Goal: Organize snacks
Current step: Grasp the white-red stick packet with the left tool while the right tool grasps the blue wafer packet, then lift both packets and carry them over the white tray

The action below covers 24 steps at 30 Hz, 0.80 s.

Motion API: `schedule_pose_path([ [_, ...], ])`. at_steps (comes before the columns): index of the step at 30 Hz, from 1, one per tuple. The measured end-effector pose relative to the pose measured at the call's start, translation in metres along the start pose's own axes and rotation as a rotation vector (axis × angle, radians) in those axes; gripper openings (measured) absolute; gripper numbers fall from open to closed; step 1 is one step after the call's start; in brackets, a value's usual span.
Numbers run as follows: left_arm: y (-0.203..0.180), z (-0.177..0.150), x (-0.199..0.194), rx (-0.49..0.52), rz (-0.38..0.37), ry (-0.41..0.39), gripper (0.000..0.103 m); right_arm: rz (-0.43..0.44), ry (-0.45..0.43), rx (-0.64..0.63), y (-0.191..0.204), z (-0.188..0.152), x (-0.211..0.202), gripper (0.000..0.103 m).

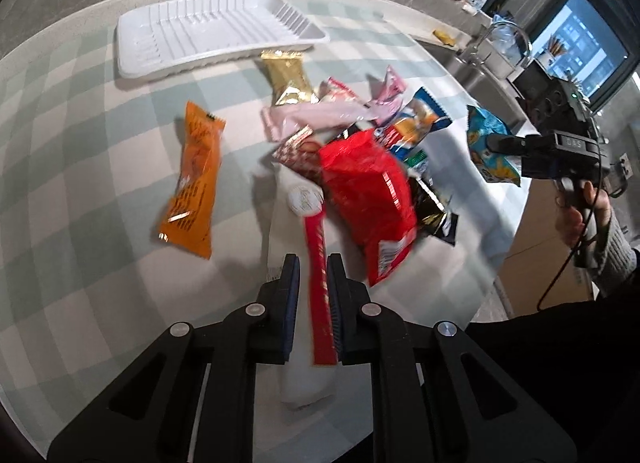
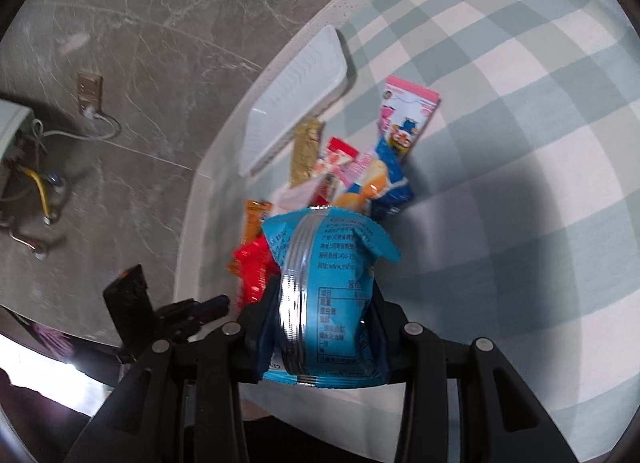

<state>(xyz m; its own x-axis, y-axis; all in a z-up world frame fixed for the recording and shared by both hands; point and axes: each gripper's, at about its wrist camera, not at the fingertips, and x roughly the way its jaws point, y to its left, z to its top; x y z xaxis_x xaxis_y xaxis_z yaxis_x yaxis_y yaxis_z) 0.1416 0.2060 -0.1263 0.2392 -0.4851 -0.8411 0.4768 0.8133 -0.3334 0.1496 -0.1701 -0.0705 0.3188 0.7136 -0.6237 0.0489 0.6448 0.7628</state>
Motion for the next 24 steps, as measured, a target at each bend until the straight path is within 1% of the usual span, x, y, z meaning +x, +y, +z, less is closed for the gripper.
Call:
schedule_pose_path([
  [2,0.0,0.003,0.0,-0.013,-0.025,0.001,0.013,0.011,-0.004,-0.003,0.004,0.004,0.001,0.042],
  [3,-0.001,0.004,0.001,-0.009,-0.019,0.003,0.013,0.014,-0.005,-0.007,0.006,0.006,0.002,0.042],
  [4,-0.002,0.005,0.004,0.0,-0.006,0.008,0.013,0.017,-0.004,-0.011,0.009,0.009,0.005,0.042],
  [6,-0.005,0.006,0.009,0.027,0.046,0.031,0.013,0.006,0.002,-0.032,0.014,0.011,0.005,0.042],
  [7,-0.006,0.005,0.014,0.039,0.053,0.054,0.013,-0.002,0.004,-0.042,0.013,0.011,0.005,0.042],
  [8,-0.008,0.005,0.018,0.055,0.051,0.062,0.013,-0.007,0.011,-0.051,0.016,0.012,0.008,0.042],
  [13,-0.023,0.002,0.034,0.149,0.1,0.102,0.014,-0.032,0.028,-0.07,0.015,0.014,0.017,0.042],
  [16,-0.029,0.003,0.041,0.191,0.143,0.114,0.023,-0.037,0.038,-0.074,0.015,0.014,0.021,0.042],
  [17,-0.029,0.003,0.042,0.198,0.165,0.118,0.03,-0.037,0.04,-0.075,0.015,0.014,0.022,0.042],
  [18,-0.03,0.004,0.043,0.202,0.184,0.117,0.041,-0.039,0.044,-0.079,0.016,0.014,0.024,0.042],
  [20,-0.029,0.003,0.046,0.218,0.259,0.124,0.057,-0.049,0.044,-0.087,0.018,0.014,0.025,0.042],
  [21,-0.027,0.002,0.046,0.219,0.271,0.125,0.057,-0.052,0.047,-0.091,0.018,0.014,0.026,0.042],
  [23,-0.022,0.0,0.052,0.19,0.24,0.15,0.057,-0.052,0.047,-0.088,0.018,0.014,0.027,0.042],
  [24,-0.02,-0.001,0.055,0.185,0.241,0.162,0.057,-0.054,0.048,-0.087,0.017,0.014,0.027,0.042],
])
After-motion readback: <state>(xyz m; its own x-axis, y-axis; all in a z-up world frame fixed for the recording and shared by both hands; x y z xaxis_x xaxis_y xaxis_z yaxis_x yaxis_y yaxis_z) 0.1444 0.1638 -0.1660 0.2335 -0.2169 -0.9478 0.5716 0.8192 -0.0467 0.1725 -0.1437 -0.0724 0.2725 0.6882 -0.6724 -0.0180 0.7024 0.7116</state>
